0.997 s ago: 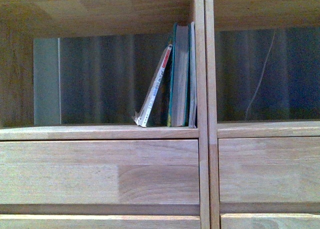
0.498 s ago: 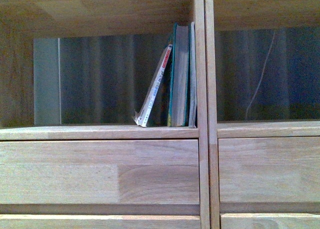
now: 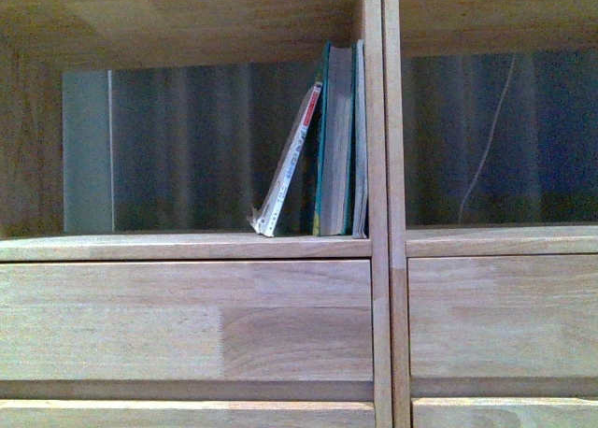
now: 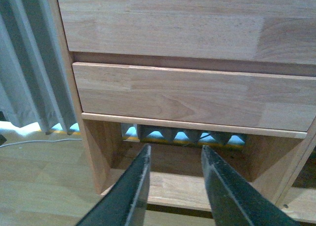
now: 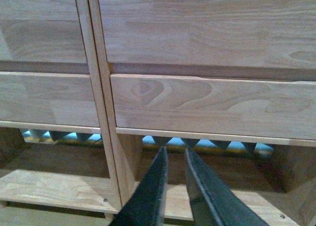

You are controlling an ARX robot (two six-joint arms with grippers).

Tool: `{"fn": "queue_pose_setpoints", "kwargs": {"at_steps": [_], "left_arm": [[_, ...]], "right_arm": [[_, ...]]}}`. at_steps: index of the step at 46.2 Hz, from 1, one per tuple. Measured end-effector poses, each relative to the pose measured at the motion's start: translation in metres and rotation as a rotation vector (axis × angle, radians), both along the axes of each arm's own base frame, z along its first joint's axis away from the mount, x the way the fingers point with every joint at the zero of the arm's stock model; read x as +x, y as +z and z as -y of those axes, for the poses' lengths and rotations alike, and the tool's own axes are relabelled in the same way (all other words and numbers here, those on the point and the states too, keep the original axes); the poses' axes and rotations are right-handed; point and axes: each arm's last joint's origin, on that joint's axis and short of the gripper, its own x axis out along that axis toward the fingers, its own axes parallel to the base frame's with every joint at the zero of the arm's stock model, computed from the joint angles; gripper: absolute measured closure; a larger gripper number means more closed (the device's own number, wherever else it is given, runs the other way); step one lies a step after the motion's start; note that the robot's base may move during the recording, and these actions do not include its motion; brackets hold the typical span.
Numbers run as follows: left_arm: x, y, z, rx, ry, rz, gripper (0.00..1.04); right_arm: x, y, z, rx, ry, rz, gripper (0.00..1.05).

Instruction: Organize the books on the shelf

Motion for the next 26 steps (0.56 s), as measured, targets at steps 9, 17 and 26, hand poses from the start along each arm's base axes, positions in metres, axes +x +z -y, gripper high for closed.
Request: {"fn": "queue_pose_setpoints", "kwargs": {"at_steps": [9, 17, 26], "left_arm": [[0.0, 0.0, 0.0, 0.0, 0.0, 0.0, 0.23], [0.0, 0.0, 0.0, 0.001, 0.0, 0.0, 0.07], [0.0, 0.0, 0.0, 0.001, 0.0, 0.0, 0.07]], "right_arm": [[0.0, 0.0, 0.0, 0.0, 0.0, 0.0, 0.44], [0.0, 0.0, 0.0, 0.0, 0.0, 0.0, 0.19], [0.0, 0.0, 0.0, 0.0, 0.0, 0.0, 0.07]]}}
